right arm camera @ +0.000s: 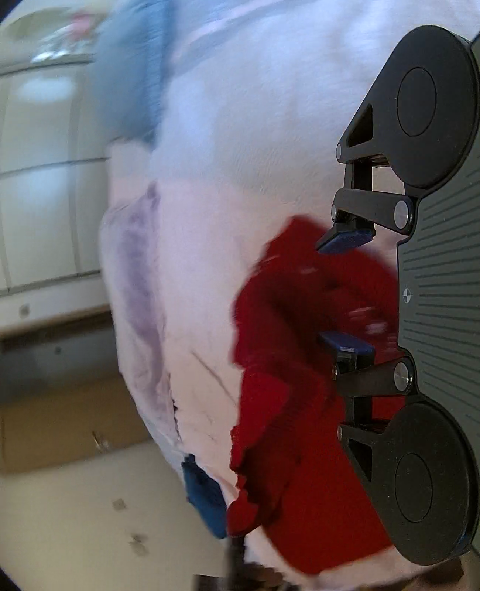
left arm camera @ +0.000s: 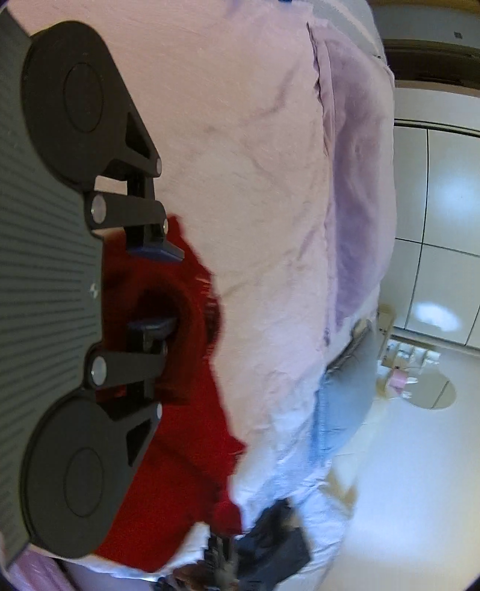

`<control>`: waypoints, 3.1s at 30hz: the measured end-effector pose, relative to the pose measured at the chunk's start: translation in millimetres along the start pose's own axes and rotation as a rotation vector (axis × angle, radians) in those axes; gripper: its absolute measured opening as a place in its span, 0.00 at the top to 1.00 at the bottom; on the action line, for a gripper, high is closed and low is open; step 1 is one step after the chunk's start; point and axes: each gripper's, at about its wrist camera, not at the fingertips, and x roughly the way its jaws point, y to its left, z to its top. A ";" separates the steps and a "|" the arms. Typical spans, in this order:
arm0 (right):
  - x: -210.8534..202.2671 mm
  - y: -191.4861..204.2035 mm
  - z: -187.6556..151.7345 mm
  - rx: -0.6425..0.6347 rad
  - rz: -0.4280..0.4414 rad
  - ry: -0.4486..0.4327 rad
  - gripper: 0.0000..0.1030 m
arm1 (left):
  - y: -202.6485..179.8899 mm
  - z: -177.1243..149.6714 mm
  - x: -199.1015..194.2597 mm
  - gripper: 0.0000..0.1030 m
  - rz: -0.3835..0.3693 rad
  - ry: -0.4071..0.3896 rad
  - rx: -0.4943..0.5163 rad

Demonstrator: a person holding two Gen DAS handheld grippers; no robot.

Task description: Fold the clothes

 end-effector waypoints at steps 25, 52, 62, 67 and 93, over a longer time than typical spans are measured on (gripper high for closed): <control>24.7 -40.8 33.4 0.368 -0.002 -0.136 0.93 | 37.5 12.3 24.2 0.99 -0.001 -0.109 -0.303; -100.0 41.3 -110.8 0.789 0.079 -0.213 0.45 | -38.4 -129.5 -117.8 0.60 -0.111 -0.164 -0.551; -70.8 45.8 -98.7 0.739 0.019 -0.185 0.81 | -43.4 -111.3 -70.3 0.93 -0.209 -0.108 -0.356; -82.8 33.8 -92.9 0.734 -0.054 -0.177 0.91 | -28.9 -110.7 -100.3 0.96 -0.197 -0.139 -0.276; -82.5 24.6 -76.5 0.685 -0.145 -0.181 0.47 | -17.7 -101.4 -117.6 0.68 -0.002 -0.127 -0.393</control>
